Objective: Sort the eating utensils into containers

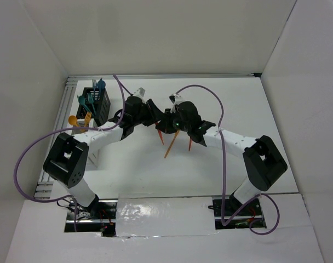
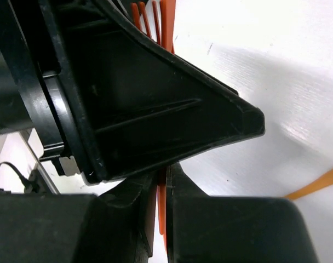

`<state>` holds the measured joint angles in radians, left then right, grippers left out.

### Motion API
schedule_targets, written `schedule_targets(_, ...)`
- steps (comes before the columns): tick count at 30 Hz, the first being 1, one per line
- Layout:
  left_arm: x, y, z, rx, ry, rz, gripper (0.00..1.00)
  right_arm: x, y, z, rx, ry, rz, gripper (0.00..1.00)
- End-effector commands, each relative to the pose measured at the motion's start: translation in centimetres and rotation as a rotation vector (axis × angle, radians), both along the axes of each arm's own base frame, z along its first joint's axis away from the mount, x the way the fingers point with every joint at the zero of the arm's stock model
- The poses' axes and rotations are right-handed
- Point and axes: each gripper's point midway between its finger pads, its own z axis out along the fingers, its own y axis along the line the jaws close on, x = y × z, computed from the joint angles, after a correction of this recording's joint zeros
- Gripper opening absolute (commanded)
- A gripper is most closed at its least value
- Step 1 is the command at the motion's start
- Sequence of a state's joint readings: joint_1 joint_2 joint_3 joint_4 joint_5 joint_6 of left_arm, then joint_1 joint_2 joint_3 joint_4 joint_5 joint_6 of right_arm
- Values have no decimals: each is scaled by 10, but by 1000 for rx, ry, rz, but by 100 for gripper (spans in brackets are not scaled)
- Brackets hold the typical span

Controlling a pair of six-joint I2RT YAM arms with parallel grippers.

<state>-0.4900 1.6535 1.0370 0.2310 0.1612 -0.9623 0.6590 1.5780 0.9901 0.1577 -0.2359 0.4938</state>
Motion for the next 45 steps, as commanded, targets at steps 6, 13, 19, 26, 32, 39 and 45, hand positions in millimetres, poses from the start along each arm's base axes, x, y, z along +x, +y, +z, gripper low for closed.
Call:
schedule_targets(6,8,-9,21,-48,-49,24,33,15,20,39,77,-100,-54,1)
schedule_targets(13,18,11,45,-40,-136,13,20,12,12,31,-14,-75,-50,39)
schedule_targets(19,23,53,84,-31,-291,35,18,12,-17,44,-65,-88,-73,77)
schedule_targets(26,29,161,136,255,-464,190,19,27,-106,43,-205,-123,-271,94)
schedule_targets(32,8,248,159,511,-562,334,22,41,-165,24,-242,-69,-432,95)
schedule_targets(39,-43,338,144,597,-484,662,24,45,-185,13,-215,-35,-498,95)
schedule_targets(45,-74,370,128,548,-448,831,24,43,-199,-4,-236,5,-549,95)
